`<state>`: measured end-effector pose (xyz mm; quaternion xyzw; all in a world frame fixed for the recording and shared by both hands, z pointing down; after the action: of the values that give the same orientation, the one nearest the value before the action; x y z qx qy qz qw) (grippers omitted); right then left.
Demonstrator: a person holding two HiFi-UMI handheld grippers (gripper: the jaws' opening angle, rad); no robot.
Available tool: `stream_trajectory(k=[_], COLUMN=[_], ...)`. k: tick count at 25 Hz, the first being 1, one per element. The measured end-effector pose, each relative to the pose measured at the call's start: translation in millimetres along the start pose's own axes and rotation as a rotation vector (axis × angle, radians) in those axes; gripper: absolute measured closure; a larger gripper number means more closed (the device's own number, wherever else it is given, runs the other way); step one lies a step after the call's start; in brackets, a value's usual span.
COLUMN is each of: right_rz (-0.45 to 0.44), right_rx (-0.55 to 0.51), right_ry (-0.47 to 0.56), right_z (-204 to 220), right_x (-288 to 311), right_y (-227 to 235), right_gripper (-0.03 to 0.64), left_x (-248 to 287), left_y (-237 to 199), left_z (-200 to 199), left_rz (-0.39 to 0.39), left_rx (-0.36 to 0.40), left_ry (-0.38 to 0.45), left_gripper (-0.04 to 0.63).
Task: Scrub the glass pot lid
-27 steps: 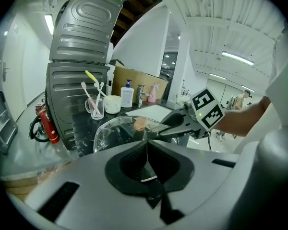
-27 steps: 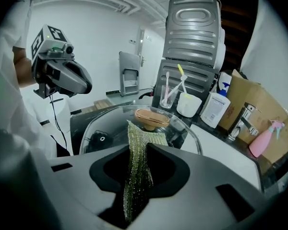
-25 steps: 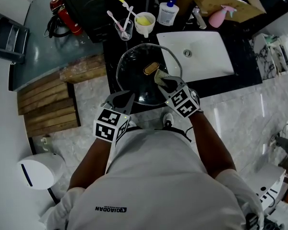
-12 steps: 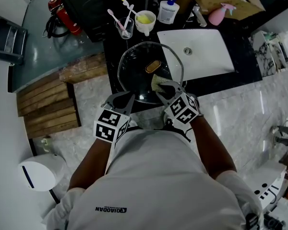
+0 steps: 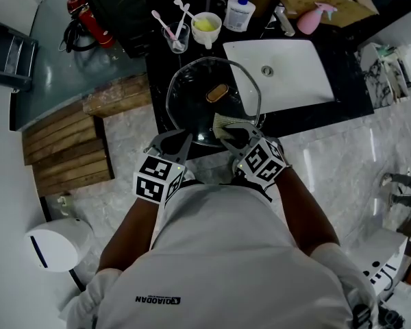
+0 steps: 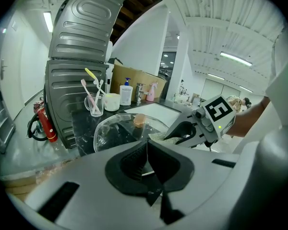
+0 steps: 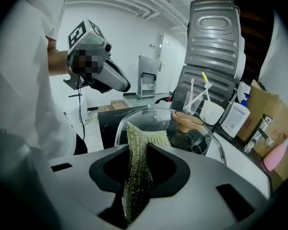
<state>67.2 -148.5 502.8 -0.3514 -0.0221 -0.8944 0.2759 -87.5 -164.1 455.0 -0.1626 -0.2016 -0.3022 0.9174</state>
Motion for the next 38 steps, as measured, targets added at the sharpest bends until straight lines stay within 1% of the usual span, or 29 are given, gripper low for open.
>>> stream_trajectory(k=[4,12,23,26,28,33,36,38], right_rz=[-0.043,-0.157,-0.282,-0.288,-0.274,-0.181,-0.163,-0.134], right_rx=[-0.010,-0.063,-0.054,-0.056,-0.047,-0.012,0.043,0.087], right_ry=[-0.002,-0.050,-0.068,-0.065,-0.049,0.001,0.069,0.118], right_z=[1.3,3.5,6.5,3.7,-1.2,-22.8,-42.2,-59.1], right_x=[-3.1,-5.0,-8.7,-10.2,-13.9,-27.6,-36.3,-42.1], right_y=[-6.5,-19.9,-27.9,-27.1,-22.7,1.8,16.9,32.6], right_gripper=[0.511,0.511,0.511,0.511,0.511,0.518,0.522,0.523], left_x=[0.1,5.1,11.9,14.2,16.5,16.7,14.3,11.8], left_y=[2.2,-0.2,-9.8,-12.5,-15.6,-30.4,-39.9,-47.6], left_z=[0.3,0.8,-2.6,-4.5,-5.4,-10.1,-14.2,-16.3], left_rz=[-0.002,-0.005,-0.009,-0.010,-0.015,-0.050,-0.077,-0.097], left_rx=[-0.004,-0.007,-0.008,-0.011,-0.012,-0.018,-0.021,-0.022], left_ry=[-0.004,-0.009,-0.008,-0.006,-0.006,0.007,0.019,0.026], left_gripper=[0.577,0.577,0.577,0.577,0.577,0.577,0.577,0.577])
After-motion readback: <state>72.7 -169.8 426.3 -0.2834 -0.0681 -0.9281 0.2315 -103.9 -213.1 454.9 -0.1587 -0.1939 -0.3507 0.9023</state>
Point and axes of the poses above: the fingertips, and each gripper's own axes: x forward along the fingers, y to its right, z out of its underside, the point moved 6 cm from there along -x, backward along the fingers, and after that the axes turned 4 degrees about y, right-handed, at the moved point
